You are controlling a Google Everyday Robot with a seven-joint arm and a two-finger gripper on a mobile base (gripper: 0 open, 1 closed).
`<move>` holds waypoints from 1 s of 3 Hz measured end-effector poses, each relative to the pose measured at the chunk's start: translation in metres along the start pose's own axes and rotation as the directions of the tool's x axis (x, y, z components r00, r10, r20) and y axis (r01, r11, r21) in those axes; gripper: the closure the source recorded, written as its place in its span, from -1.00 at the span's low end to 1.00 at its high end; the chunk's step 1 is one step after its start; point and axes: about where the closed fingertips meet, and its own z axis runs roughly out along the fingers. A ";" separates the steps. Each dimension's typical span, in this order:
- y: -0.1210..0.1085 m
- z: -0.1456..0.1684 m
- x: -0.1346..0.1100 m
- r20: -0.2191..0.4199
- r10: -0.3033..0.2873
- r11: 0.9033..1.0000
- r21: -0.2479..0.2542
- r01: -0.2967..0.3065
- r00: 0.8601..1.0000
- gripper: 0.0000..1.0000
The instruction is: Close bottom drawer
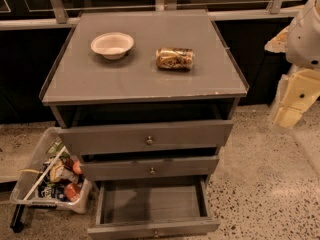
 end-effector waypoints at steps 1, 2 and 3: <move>0.000 0.000 0.000 0.000 0.000 1.000 0.000 0.000 1.000 -1.00; 0.005 0.007 0.001 0.009 -0.011 1.000 -0.001 0.011 1.000 -1.00; 0.024 0.030 0.000 0.059 -0.057 0.998 0.000 0.057 0.997 -1.00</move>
Offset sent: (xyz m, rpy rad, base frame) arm -0.0073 0.0013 -0.0252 0.0128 0.0163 0.0309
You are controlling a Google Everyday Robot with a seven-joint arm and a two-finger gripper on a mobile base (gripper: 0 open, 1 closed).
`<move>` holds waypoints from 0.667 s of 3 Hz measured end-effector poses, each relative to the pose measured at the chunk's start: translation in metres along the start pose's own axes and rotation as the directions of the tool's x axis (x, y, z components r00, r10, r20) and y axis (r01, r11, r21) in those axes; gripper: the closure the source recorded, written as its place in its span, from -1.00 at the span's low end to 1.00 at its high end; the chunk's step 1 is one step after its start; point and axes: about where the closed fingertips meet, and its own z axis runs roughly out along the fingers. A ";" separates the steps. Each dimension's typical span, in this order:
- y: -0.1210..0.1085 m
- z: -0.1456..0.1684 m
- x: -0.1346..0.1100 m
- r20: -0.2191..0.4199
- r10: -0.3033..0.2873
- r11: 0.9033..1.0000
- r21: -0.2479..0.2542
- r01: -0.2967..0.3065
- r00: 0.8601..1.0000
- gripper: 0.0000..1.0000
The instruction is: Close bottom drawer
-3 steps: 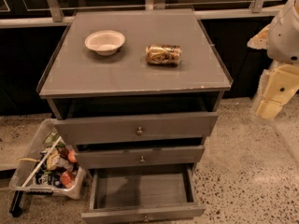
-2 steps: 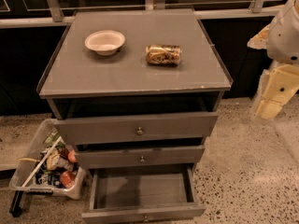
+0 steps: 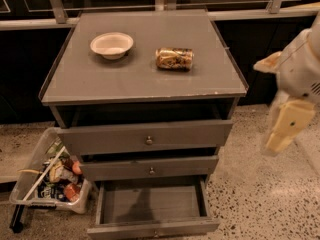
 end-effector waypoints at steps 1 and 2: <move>0.024 0.046 0.007 0.087 -0.033 0.999 -0.001 0.033 0.996 -1.00; 0.041 0.101 0.016 0.138 -0.025 1.000 -0.007 0.026 0.990 -0.64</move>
Offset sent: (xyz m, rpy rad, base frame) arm -0.0106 0.0176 -0.1844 0.1915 -0.0253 0.0628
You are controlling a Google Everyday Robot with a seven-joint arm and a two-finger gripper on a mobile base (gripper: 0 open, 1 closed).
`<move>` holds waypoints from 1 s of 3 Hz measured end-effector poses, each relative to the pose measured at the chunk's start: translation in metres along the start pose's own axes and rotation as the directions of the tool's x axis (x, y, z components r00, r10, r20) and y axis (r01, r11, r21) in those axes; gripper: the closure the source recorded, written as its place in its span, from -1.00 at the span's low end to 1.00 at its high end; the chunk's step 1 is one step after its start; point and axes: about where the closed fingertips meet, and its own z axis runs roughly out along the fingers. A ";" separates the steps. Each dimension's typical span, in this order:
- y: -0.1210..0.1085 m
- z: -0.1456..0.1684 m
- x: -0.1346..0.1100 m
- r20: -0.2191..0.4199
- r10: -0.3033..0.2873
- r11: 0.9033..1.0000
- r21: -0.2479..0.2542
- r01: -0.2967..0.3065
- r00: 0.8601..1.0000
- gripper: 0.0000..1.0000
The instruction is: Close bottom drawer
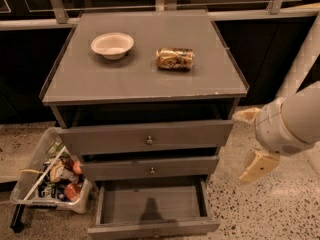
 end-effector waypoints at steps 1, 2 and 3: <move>0.017 0.055 0.031 -0.013 0.059 0.997 -0.050 -0.059 0.998 -0.17; 0.019 0.062 0.034 -0.013 0.067 0.996 -0.056 -0.067 0.998 0.28; 0.019 0.062 0.034 -0.013 0.067 0.996 -0.056 -0.067 0.998 0.77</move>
Offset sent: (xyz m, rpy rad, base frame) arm -0.0014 -0.0065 -0.0580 0.0110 0.0593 -0.0311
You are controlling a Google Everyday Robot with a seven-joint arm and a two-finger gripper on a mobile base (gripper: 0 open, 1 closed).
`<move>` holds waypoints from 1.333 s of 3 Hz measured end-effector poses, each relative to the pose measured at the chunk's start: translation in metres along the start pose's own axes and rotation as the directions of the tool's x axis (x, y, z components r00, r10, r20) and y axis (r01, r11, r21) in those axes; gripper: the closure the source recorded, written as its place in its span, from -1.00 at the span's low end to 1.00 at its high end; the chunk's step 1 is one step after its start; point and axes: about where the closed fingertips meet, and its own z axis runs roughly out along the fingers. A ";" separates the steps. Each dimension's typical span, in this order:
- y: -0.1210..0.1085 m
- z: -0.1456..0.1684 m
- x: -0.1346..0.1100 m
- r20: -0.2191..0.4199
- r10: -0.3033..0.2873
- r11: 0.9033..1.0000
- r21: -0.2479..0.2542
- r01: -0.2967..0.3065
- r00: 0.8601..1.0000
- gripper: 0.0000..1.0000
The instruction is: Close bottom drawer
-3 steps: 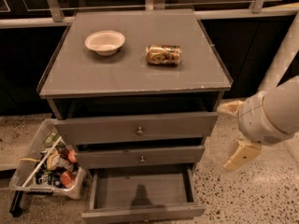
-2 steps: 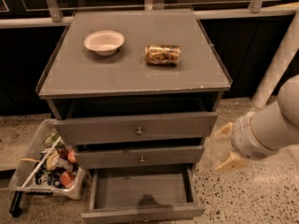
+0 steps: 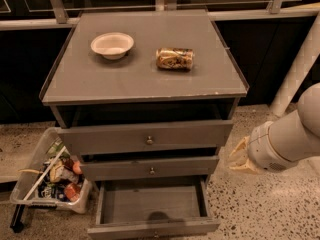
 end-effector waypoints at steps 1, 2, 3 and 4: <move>0.010 0.021 0.000 0.045 0.037 0.999 -0.023 -0.036 0.998 1.00; 0.028 0.076 0.002 0.120 0.078 0.995 -0.066 -0.071 0.990 1.00; 0.037 0.137 0.013 0.184 0.105 0.994 -0.062 -0.095 0.977 1.00; 0.038 0.199 0.033 0.229 0.147 0.988 -0.084 -0.131 0.962 1.00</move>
Offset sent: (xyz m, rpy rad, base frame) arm -0.0021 0.0544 -0.1553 0.2729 0.0660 -0.0492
